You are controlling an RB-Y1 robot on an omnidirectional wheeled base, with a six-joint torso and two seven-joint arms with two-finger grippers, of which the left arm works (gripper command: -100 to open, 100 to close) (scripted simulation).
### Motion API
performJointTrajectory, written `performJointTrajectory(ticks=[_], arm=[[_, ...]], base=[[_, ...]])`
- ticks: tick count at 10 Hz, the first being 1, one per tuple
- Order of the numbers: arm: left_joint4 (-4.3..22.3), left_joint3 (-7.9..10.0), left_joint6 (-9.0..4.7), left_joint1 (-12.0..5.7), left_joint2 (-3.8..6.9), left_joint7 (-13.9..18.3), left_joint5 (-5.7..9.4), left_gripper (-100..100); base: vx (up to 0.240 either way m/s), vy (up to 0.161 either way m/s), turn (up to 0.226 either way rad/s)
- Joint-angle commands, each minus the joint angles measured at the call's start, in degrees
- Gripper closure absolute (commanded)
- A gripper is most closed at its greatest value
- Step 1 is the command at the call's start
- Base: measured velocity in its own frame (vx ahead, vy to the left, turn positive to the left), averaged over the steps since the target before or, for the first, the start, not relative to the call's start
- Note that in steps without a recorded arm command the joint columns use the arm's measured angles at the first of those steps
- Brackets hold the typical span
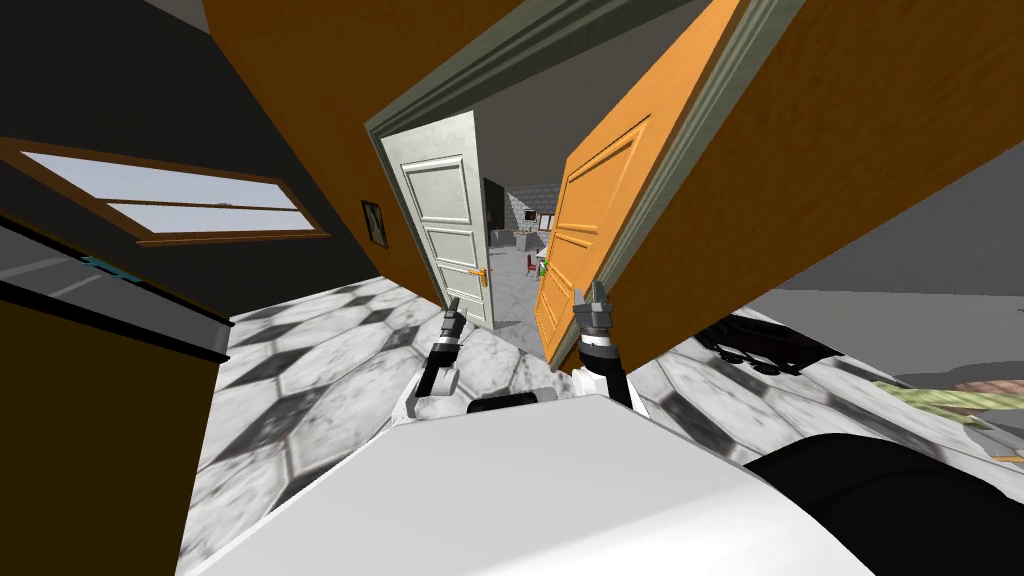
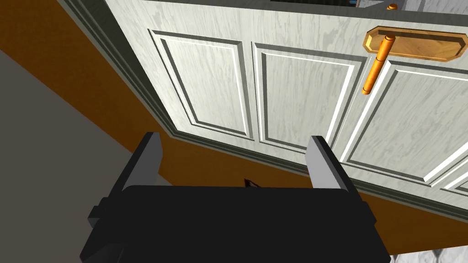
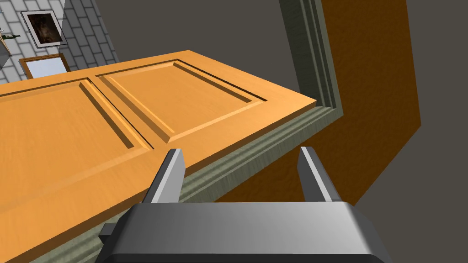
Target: Push the door open
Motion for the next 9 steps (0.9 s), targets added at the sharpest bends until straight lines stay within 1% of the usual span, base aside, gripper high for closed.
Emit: performJointTrajectory(ticks=[1, 9], arm=[[2.54, -0.52, -0.05, -1.79, 0.36, 0.85, -0.07, -100], [15.27, -3.38, -0.62, -10.41, 1.59, 4.74, -0.55, -100]], base=[[0.088, 0.098, -0.025], [0.088, 0.100, -0.029]])
